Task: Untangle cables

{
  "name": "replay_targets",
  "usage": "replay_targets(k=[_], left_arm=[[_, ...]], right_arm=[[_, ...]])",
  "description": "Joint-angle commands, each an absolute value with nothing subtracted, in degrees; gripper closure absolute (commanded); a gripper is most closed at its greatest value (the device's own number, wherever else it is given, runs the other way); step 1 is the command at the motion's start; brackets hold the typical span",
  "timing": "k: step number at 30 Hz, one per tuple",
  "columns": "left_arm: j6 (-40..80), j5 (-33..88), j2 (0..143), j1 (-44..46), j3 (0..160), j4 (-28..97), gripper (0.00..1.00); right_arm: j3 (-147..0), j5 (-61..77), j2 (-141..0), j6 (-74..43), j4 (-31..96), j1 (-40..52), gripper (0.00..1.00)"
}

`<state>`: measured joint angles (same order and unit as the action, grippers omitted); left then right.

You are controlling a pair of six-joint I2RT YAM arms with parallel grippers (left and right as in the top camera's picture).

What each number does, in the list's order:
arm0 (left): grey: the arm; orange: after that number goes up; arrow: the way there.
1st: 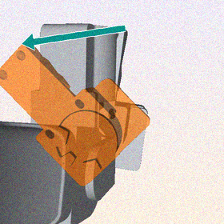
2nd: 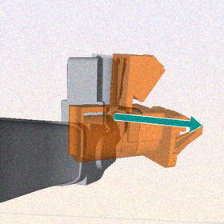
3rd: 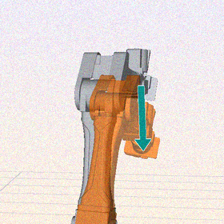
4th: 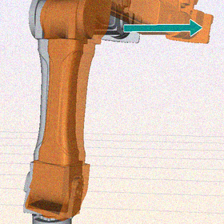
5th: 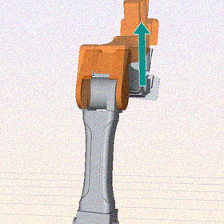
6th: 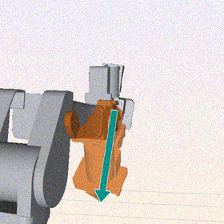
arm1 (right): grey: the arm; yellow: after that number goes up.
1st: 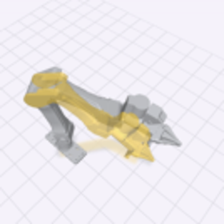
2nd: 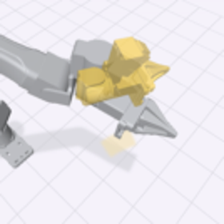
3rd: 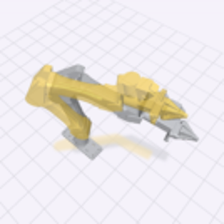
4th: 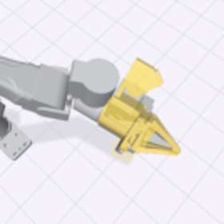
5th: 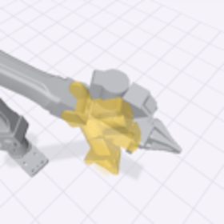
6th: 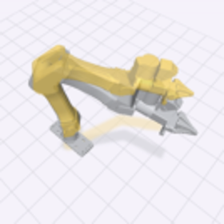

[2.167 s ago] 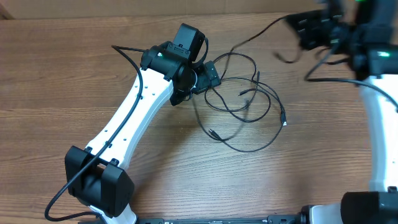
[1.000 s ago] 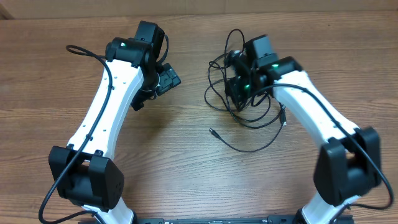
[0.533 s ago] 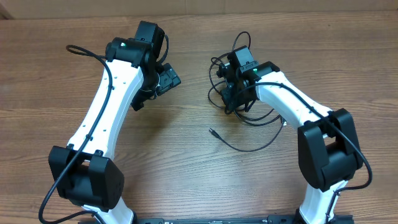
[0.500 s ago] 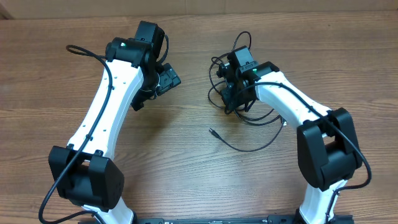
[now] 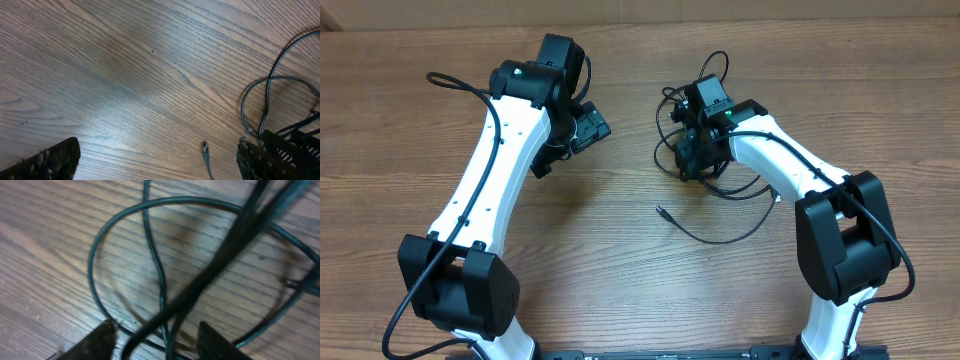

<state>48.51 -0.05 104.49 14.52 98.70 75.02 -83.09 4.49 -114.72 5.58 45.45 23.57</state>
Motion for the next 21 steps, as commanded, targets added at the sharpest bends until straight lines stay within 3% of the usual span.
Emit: replay_targets(k=[1,4,8,14,15,18,21], left_arm=[[48.23,-0.56,104.88,14.66,98.61,74.94,0.0],[48.23,-0.58,104.88,14.66,98.61,74.94,0.0],[48.23,-0.58,104.88,14.66,98.61,74.94,0.0],[48.23,-0.58,104.88,14.66,98.61,74.94,0.01],[48.23,-0.56,104.88,14.66,98.61,74.94,0.01],[48.23,-0.58,104.88,14.66,98.61,74.94,0.0],[48.23,-0.58,104.88,14.66,98.61,74.94,0.0]], right_arm=[[-83.09,0.38,-114.85,2.74,45.06,23.51,0.41],[-82.83,0.27,-114.91,2.74,43.72,23.51,0.34],[-81.3,0.3,-114.91,1.13,40.25,23.51,0.34],[-78.54,0.25,-115.02,-0.3,34.63,23.4,0.42],[-78.04,0.25,-115.02,-0.3,33.67,23.38,0.49],[-77.56,0.25,-115.0,-0.58,32.58,23.4,0.96],[-78.81,0.27,-114.78,-3.57,32.93,23.4,0.96]])
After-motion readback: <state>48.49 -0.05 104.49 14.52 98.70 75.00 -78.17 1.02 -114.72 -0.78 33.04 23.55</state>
